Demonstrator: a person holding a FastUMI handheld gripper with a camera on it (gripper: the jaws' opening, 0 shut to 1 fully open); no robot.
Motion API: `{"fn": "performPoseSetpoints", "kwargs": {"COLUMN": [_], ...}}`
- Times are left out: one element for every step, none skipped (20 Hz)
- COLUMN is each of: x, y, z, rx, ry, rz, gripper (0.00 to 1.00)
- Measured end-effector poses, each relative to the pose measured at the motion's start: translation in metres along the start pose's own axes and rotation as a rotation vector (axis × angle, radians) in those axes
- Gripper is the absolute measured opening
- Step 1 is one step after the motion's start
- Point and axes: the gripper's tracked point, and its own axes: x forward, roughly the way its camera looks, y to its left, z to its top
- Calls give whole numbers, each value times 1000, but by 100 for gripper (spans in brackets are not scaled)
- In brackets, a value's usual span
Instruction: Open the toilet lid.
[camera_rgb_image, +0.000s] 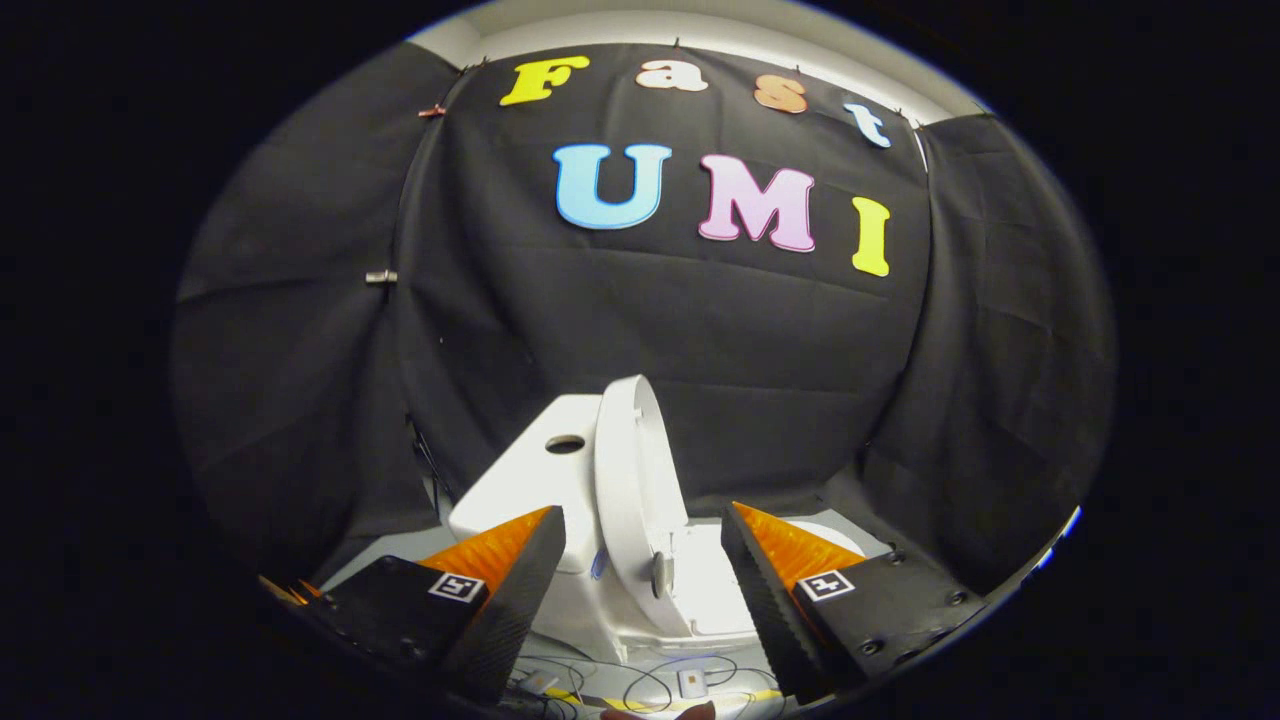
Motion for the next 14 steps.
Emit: {"fn": "performPoseSetpoints", "kwargs": {"x": [-5,-11,-19,-24,-29,-34,-38,-43,-48,-53,-59,-64,-71,-78], "y": [-3,-7,-14,-19,-25,-30,-36,-41,-48,-55,-63,-70,-78,-85], "z": [12,23,35,46,56,65,72,79,87,95,102,110,116,121], "rx": [1,2,7,11,10,10,11,8,2,-4,-11,-14,-14,-14], "ry": [-13,-28,-47,-65,-76,-87,-93,-102,-114,-129,-145,-163,-181,-194], "rz": [6,13,18,24,27,32,35,38,35,29,22,15,5,-2], "gripper": [98,98,98,98,98,98,98,98,98,98,98,98,97,98]}}
